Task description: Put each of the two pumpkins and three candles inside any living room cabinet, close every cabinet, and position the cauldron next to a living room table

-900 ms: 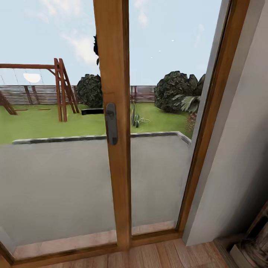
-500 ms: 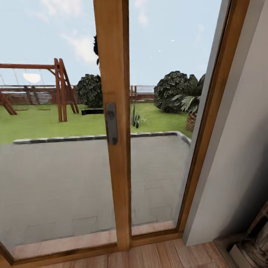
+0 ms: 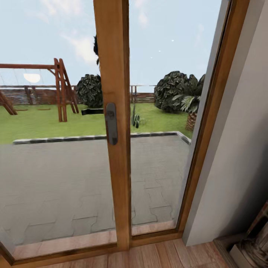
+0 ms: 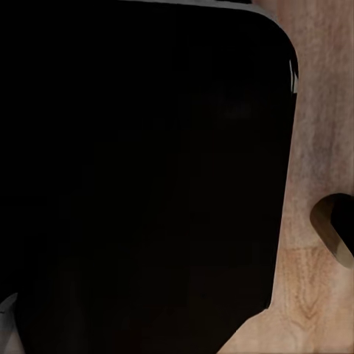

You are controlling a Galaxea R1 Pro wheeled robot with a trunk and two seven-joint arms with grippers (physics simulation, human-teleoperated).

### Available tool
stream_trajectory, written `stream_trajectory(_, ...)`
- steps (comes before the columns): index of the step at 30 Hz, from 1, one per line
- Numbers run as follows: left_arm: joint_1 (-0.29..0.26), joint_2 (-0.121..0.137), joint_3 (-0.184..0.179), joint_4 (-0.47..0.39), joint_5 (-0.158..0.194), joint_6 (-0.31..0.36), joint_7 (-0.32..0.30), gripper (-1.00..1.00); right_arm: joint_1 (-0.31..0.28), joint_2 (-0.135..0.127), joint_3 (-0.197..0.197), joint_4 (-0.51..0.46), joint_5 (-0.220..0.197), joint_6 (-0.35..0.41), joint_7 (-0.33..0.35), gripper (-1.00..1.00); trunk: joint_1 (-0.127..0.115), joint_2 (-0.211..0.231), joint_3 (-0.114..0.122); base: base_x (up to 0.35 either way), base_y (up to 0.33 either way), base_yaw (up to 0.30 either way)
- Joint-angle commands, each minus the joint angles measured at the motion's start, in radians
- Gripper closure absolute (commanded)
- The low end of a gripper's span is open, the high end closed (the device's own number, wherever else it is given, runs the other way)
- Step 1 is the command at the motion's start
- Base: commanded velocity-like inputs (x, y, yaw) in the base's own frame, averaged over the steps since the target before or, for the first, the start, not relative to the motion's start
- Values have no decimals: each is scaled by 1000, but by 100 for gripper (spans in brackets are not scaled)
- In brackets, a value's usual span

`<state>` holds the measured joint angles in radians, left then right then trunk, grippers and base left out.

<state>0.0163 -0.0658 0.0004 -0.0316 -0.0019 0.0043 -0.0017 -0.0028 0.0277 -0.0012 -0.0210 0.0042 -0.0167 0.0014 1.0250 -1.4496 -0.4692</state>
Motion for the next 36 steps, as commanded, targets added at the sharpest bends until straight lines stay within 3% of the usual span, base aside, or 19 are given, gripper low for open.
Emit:
stream_trajectory(1,1,0,0,-2,0,0,1,-100,0,0,0,0,0,-5,0,-100,0,0,-1,0,0,0)
stream_trajectory(17,1,3,1,0,2,2,5,-100,0,0,0,0,0,-9,0,-100,0,0,-1,-80,20,0)
stream_trajectory(36,1,15,1,1,2,2,3,-100,0,-3,0,-1,0,-9,0,-100,0,0,-1,-242,201,0)
